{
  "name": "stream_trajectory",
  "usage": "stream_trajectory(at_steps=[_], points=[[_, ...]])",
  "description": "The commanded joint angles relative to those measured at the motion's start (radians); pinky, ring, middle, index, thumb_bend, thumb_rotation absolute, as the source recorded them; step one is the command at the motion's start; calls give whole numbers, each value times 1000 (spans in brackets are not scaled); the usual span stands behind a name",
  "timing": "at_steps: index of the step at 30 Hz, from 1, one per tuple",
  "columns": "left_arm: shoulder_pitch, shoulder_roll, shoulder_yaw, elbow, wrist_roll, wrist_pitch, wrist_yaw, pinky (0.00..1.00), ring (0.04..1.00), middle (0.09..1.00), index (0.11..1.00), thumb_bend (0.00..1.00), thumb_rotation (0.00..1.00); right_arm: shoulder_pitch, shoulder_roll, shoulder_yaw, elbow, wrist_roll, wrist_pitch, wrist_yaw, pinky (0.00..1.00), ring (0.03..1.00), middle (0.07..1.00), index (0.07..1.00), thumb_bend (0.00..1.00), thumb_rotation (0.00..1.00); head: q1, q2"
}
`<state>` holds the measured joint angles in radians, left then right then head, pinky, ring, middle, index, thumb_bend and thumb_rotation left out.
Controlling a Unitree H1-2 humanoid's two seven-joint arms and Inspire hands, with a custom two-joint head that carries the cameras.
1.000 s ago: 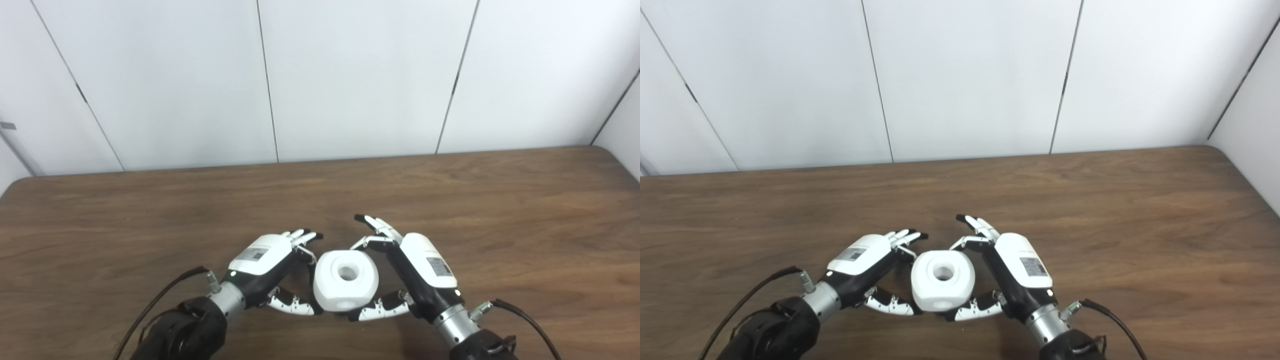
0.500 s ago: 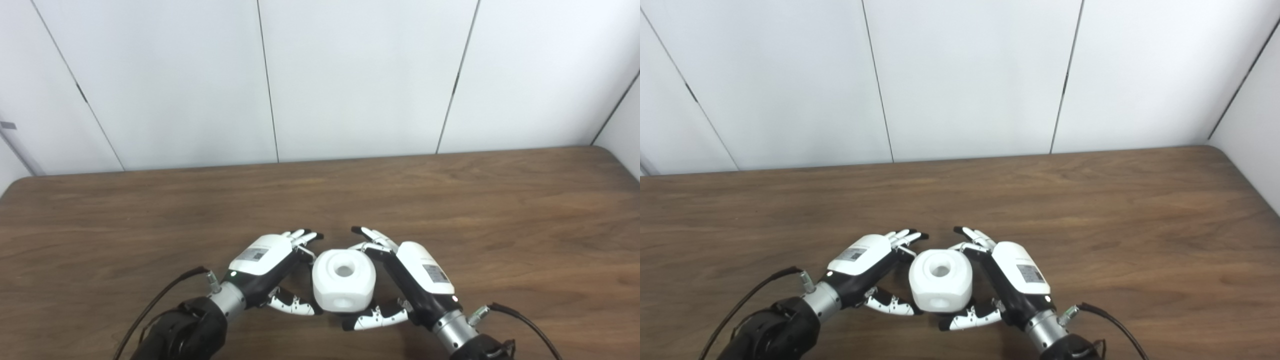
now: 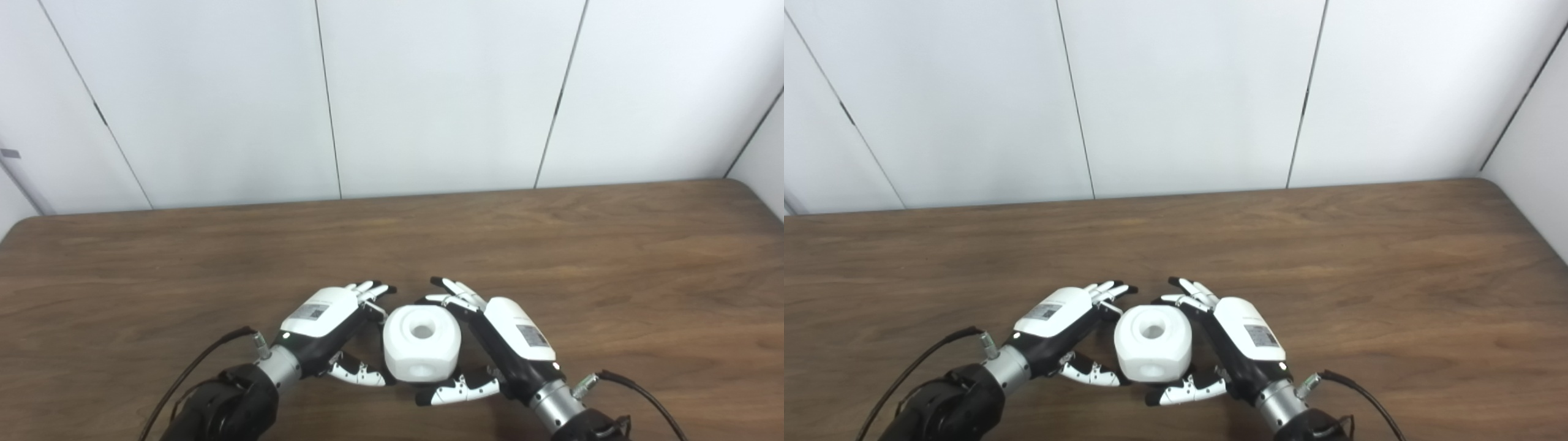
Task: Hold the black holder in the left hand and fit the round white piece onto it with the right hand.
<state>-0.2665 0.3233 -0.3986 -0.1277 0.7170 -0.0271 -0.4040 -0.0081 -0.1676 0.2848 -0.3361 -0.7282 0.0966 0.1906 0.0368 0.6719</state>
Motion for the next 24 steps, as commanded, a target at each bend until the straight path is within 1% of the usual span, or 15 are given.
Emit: stream_trajectory(at_steps=[1, 5, 7, 24], points=[[-18, 4, -3, -22, 10, -11, 7, 1000, 1000, 968, 481, 517, 49, -24, 4, -2, -36, -1, 16, 13, 921, 991, 982, 851, 928, 392, 1, 0], [-19, 4, -2, -15, 7, -17, 12, 1000, 1000, 965, 481, 518, 48, -27, 5, -1, -41, -3, 35, 29, 947, 1000, 999, 907, 961, 407, -1, -5], [-18, 5, -1, -15, 7, -16, 12, 1000, 1000, 965, 481, 518, 48, -28, 4, 1, -44, -7, 41, 35, 948, 1000, 1000, 918, 970, 410, -1, -5], [-13, 6, 9, -7, -6, -9, 15, 1000, 1000, 959, 480, 518, 48, -30, 3, 3, -45, -6, 60, 53, 962, 1000, 1000, 944, 1000, 433, -3, -10]])
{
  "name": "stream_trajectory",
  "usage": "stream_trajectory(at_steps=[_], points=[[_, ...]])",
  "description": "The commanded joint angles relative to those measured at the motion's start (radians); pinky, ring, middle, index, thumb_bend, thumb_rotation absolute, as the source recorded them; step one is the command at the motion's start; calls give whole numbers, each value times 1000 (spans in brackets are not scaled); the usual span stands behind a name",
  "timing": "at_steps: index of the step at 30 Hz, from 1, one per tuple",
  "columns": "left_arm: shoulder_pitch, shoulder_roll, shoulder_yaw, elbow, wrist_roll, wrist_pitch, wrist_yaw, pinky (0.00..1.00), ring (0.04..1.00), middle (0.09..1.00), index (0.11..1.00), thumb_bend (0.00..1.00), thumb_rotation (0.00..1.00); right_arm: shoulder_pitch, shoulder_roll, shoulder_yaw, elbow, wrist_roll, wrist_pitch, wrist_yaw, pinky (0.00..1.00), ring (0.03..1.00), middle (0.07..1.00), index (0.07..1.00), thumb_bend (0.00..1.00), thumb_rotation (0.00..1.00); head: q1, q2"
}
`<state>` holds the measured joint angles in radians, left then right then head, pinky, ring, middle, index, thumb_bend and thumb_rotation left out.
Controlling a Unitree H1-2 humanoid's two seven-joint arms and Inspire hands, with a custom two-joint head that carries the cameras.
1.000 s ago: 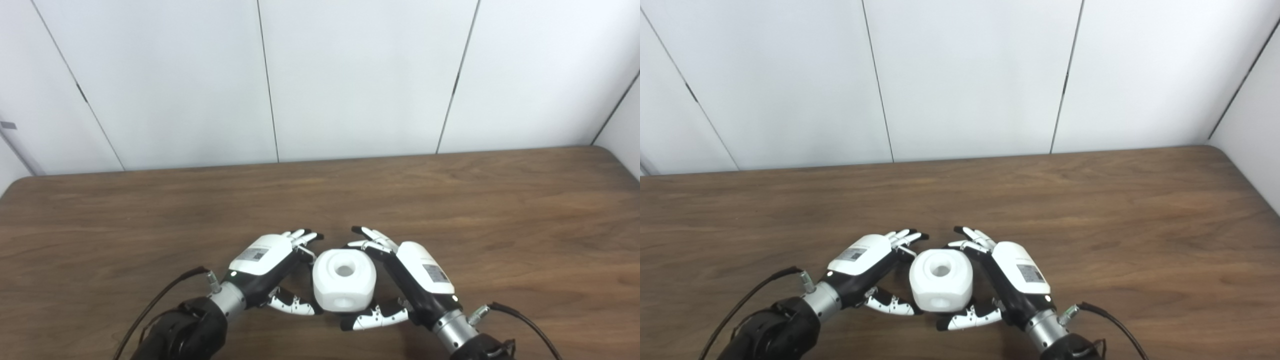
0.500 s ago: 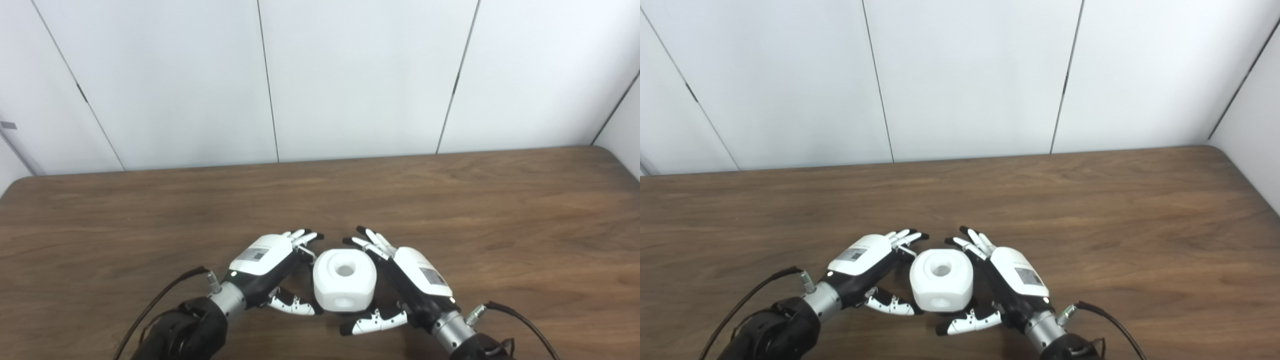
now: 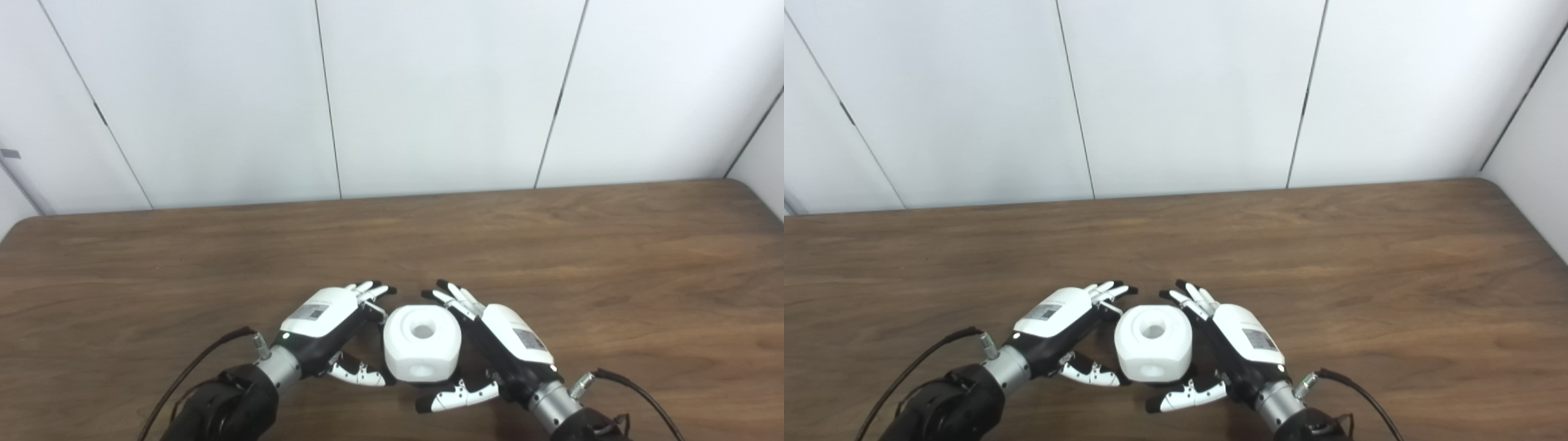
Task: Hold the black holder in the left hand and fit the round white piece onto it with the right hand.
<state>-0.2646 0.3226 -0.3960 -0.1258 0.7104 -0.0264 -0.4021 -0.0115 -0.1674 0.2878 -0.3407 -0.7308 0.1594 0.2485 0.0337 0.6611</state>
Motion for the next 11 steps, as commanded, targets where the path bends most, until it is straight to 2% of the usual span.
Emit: stream_trajectory(at_steps=[1, 11], points=[[-15, 7, 6, -10, 1, -9, 12, 1000, 1000, 959, 480, 518, 48, -26, 4, 0, -40, -4, -2, -5, 962, 1000, 1000, 945, 1000, 435, 0, 0], [-14, 11, 7, -13, 11, 3, 6, 1000, 1000, 959, 481, 518, 49, -26, 3, 3, -34, -6, 0, -3, 959, 1000, 1000, 954, 1000, 438, 0, -2]])
